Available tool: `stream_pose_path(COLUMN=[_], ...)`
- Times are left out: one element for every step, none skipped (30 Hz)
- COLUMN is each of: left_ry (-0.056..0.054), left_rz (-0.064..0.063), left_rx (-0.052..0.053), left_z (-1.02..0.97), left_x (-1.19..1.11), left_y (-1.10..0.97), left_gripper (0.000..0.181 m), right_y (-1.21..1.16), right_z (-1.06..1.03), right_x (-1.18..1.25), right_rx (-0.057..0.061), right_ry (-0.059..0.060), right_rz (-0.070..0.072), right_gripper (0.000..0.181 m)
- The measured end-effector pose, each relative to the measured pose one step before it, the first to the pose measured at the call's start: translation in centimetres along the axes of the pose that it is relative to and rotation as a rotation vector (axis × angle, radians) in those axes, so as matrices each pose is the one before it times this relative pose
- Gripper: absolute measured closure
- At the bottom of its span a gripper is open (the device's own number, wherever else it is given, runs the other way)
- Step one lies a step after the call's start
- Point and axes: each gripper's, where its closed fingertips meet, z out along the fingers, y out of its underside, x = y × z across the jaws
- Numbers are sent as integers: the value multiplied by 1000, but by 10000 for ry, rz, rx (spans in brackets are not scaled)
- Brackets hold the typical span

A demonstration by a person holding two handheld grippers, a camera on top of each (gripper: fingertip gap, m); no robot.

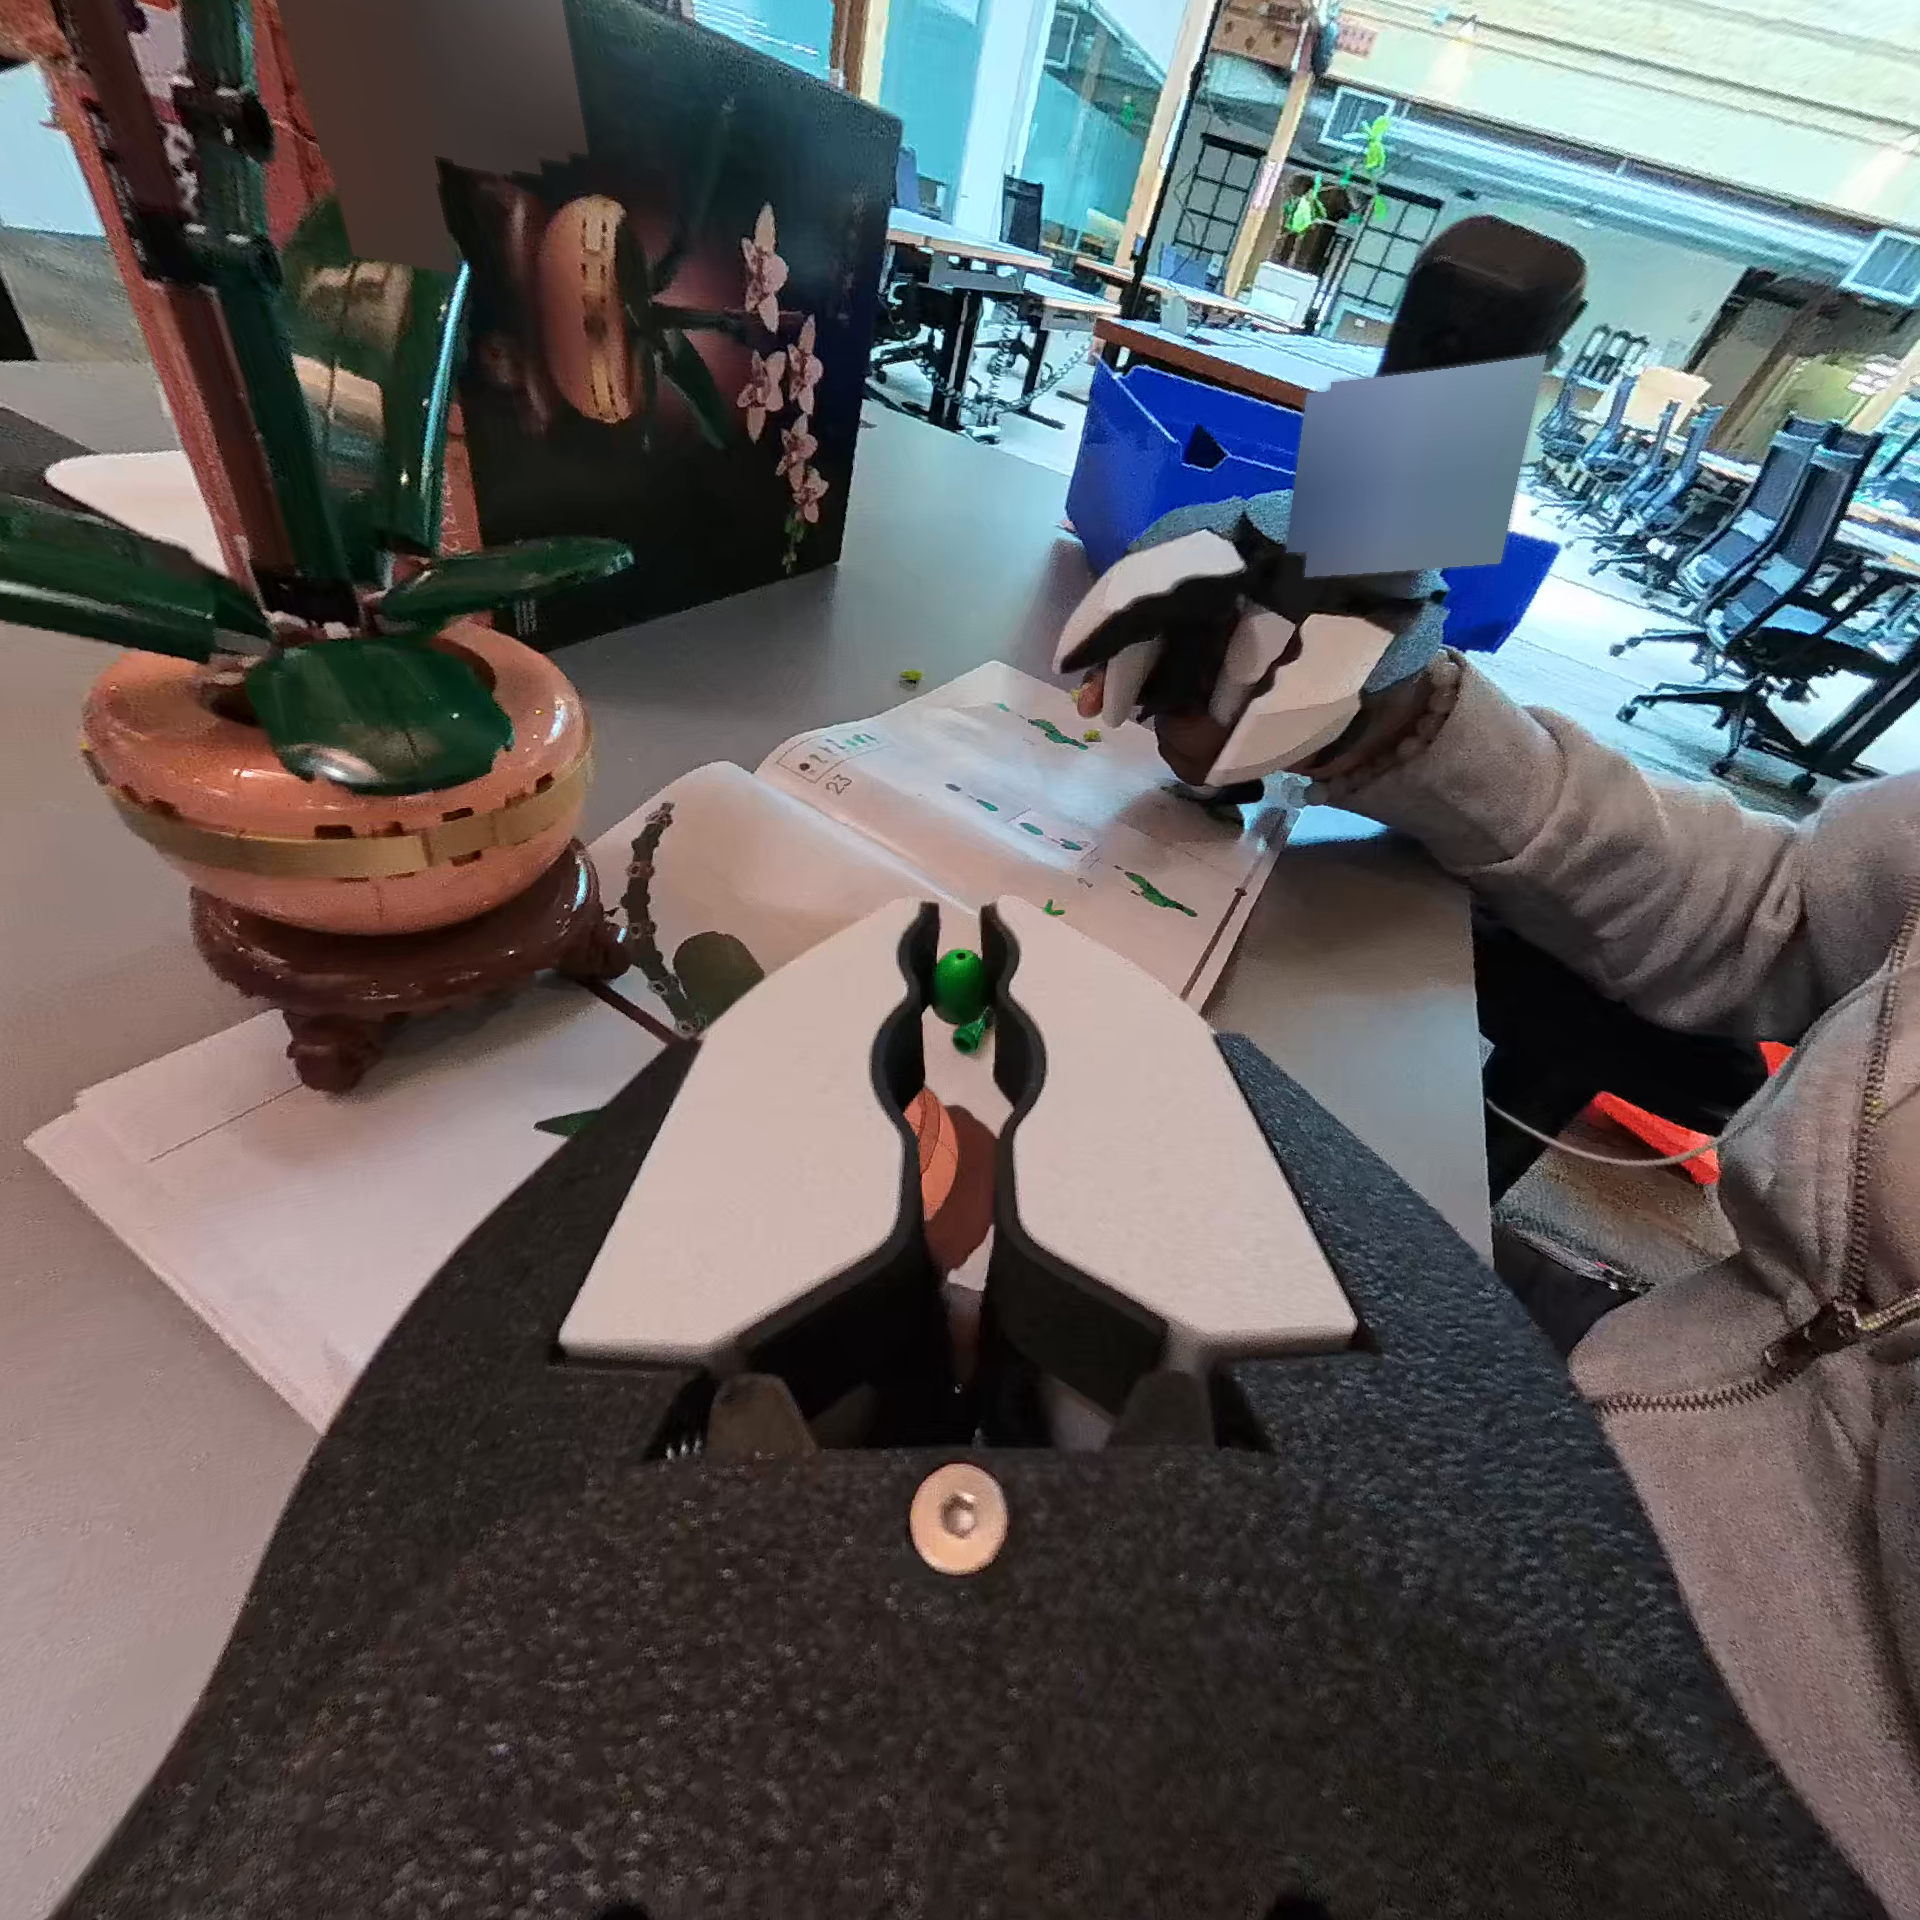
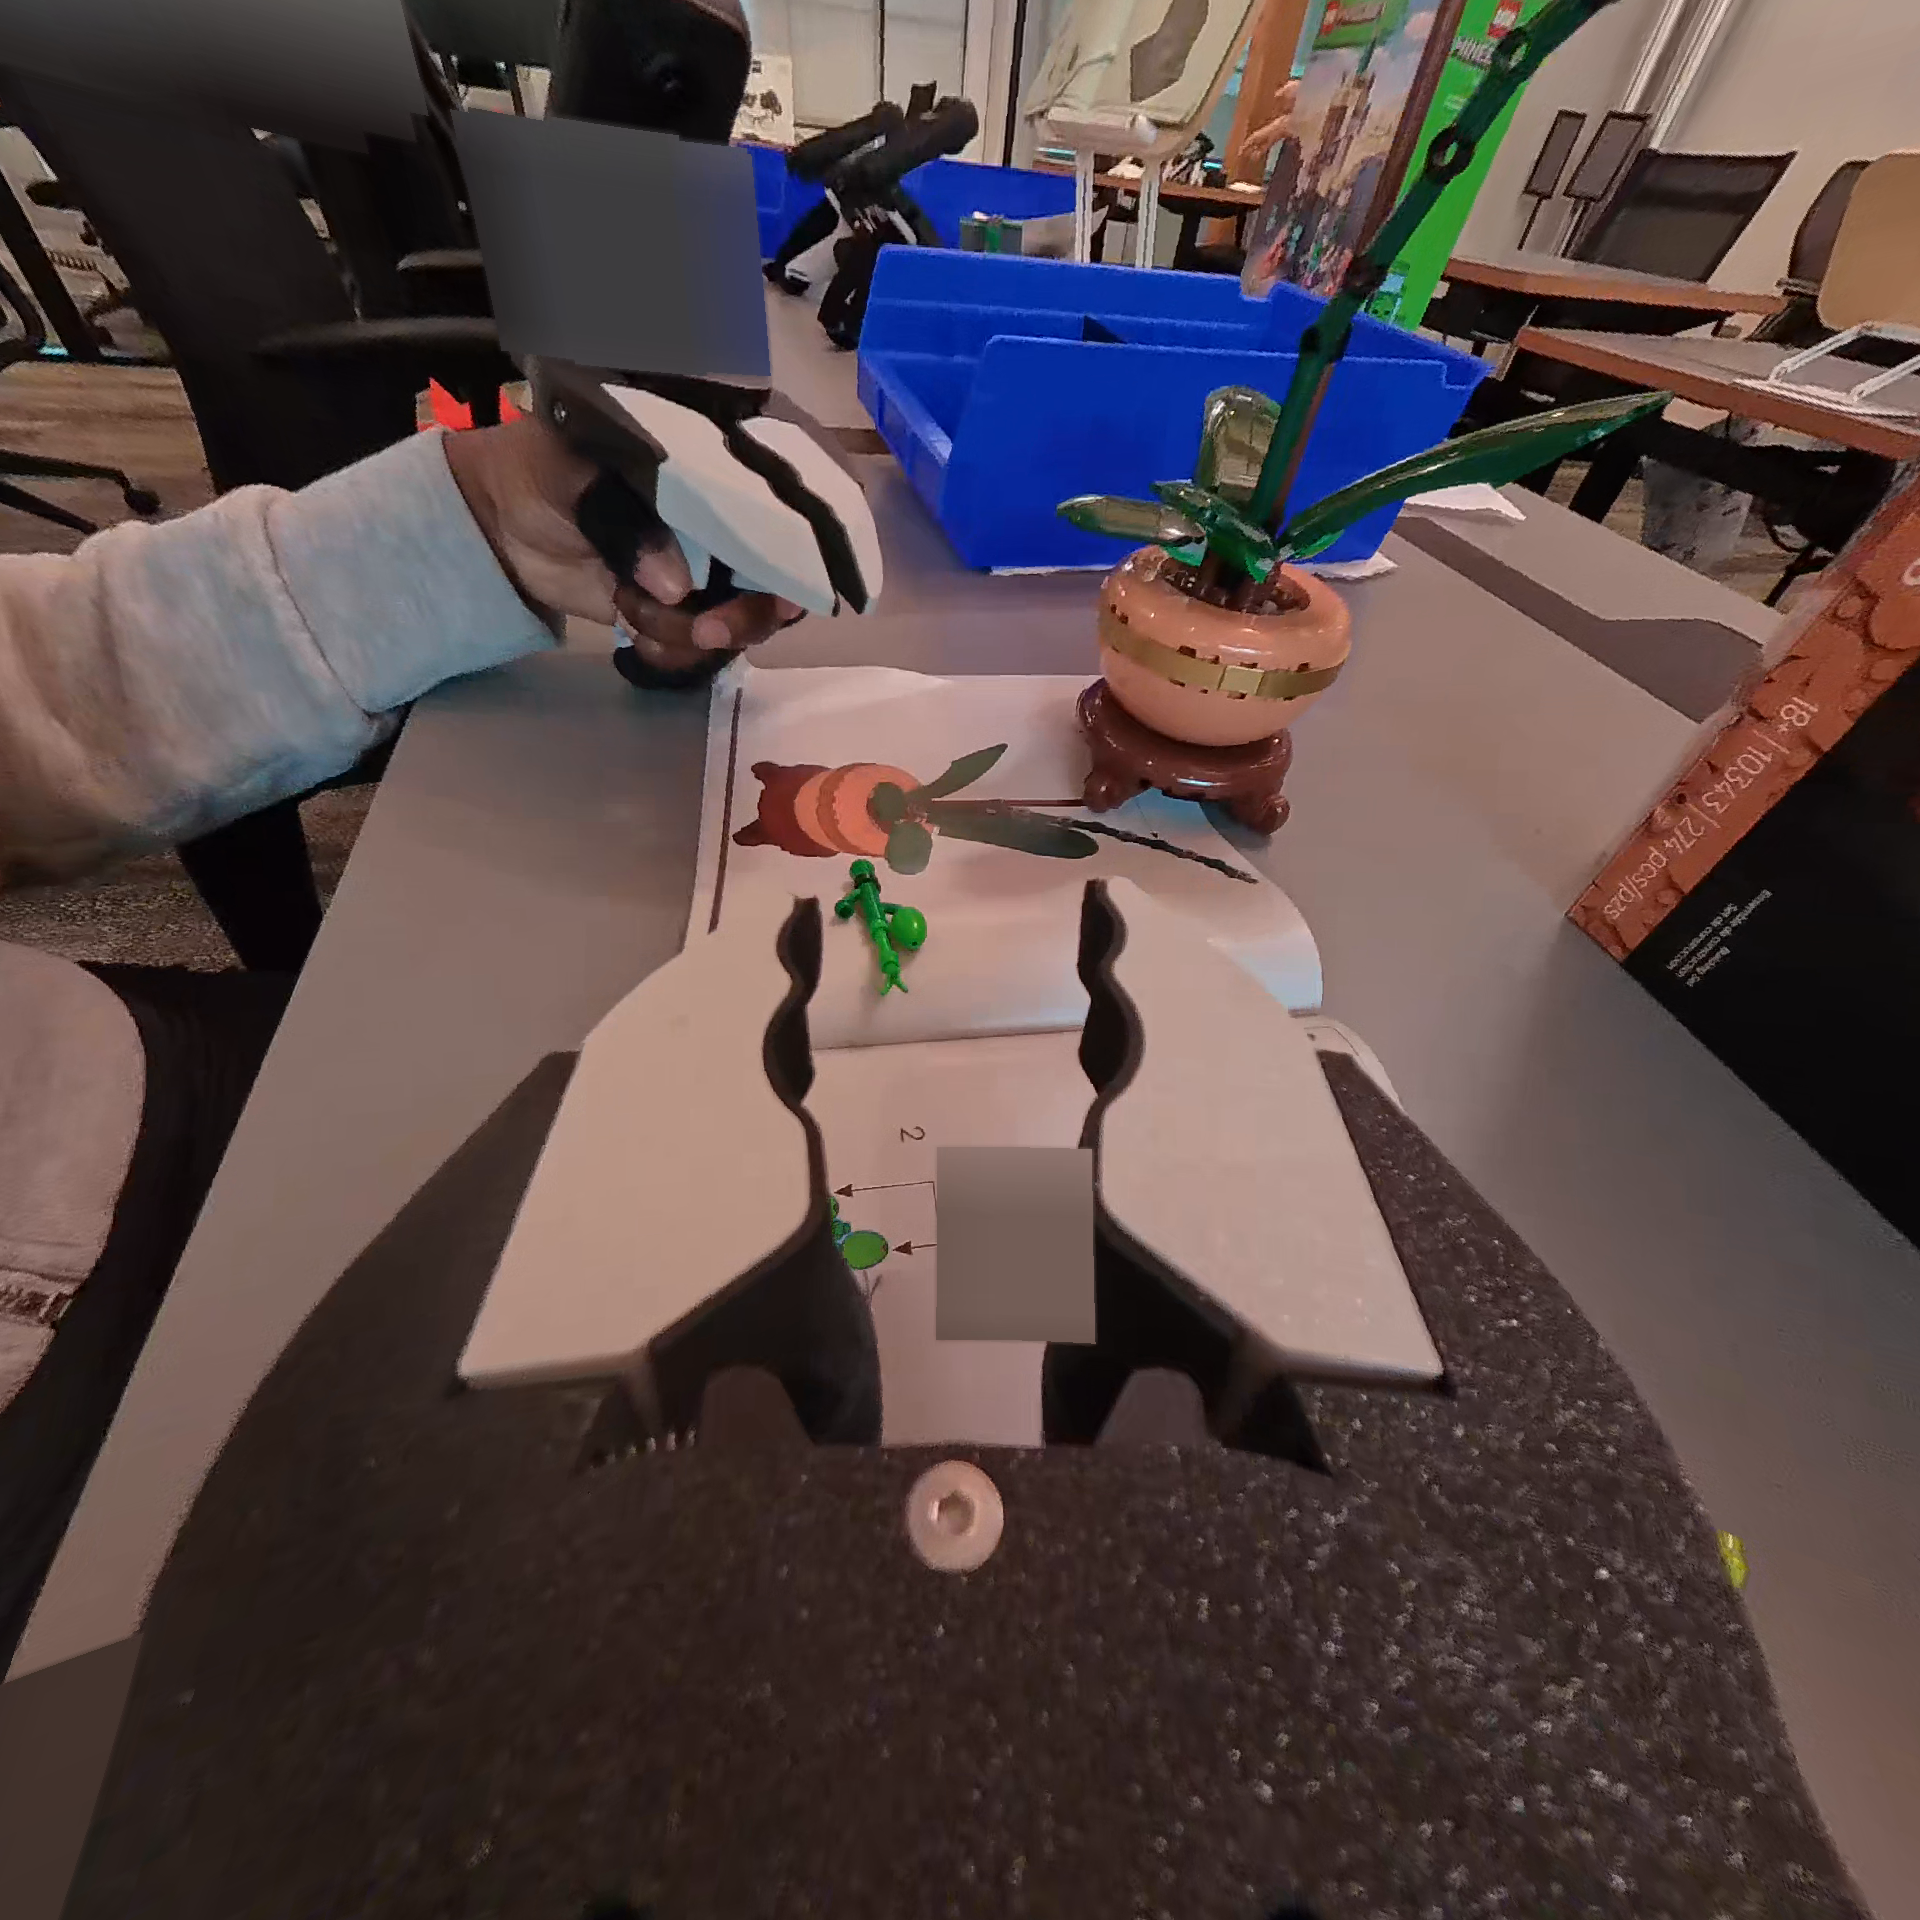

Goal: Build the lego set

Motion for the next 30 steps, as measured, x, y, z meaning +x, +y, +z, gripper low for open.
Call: stream_pose_path(left_ry=[63,58,71,45,14,24,54,72,23,-89,-217,-338,-337,-147,-32,-22,22,-21,-184,-264,-144,86,285,378,294,99,38,80,114,177], left_rz=[91,30,-1,23,94,161,188,178,168,245,421,552,552,431,126,-229,-366,-296,-164,-49,16,40,41,43,75,132,232,298,253,193], left_rx=[-92,-115,-70,-18,-15,-40,-51,-51,-76,-147,-195,-165,-179,-264,-184,-1,57,4,-68,-77,-100,-228,-431,-605,-646,-556,-455,-343,-213,-149], left_z=[130,152,144,124,124,159,210,275,326,358,378,415,468,493,446,335,166,-55,-317,-534,-630,-640,-576,-451,-258,-53,107,186,225,260], left_x=[21,21,53,75,100,172,230,237,154,18,-86,-125,-72,123,106,-133,-288,-454,-700,-766,-554,-173,197,433,440,280,281,363,400,434], left_y=[45,110,76,4,-6,27,12,-22,-46,-34,-39,-166,-212,-126,-184,-305,-214,-35,90,102,119,270,569,877,1052,1030,954,784,535,382], left_gripper=[174,174,174,174,174,174,174,174,174,174,173,173,175,177,181,181,181,181,180,176,173,170,170,169,169,168,168,168,168,169], right_y=[22,43,49,55,45,48,46,28,-58,-323,-616,-671,-465,-191,-49,93,278,438,567,635,600,541,441,382,352,328,287,122,-77,-330], right_z=[44,44,46,58,53,69,84,93,103,122,166,221,277,220,98,-58,-201,-276,-239,-100,92,288,474,612,693,722,658,600,508,385], right_x=[-50,-48,-11,16,-20,-61,-27,2,-142,-333,-281,-41,-29,-564,-585,-138,215,372,281,-120,-547,-734,-720,-715,-695,-569,-217,29,19,0], right_rx=[-11,-29,-43,-41,-40,-38,-40,-38,5,153,324,330,163,-41,-143,-213,-287,-338,-385,-422,-402,-352,-316,-322,-368,-423,-466,-452,-411,-334], right_ry=[-50,-46,-25,2,-33,-61,-27,7,-69,-178,-121,67,68,-337,-347,-21,229,355,328,117,-115,-195,-149,-121,-118,-43,151,255,199,112], right_rz=[-35,-38,-24,-8,-8,-8,-12,-12,-1,96,289,550,661,374,123,-31,-186,-277,-255,-189,-134,-90,-63,-88,-137,-136,-70,-44,-112,-187], right_gripper=[135,136,137,137,138,138,139,139,142,147,151,155,159,158,158,157,157,157,157,157,157,158,160,162,163,162,163,163,162,162])
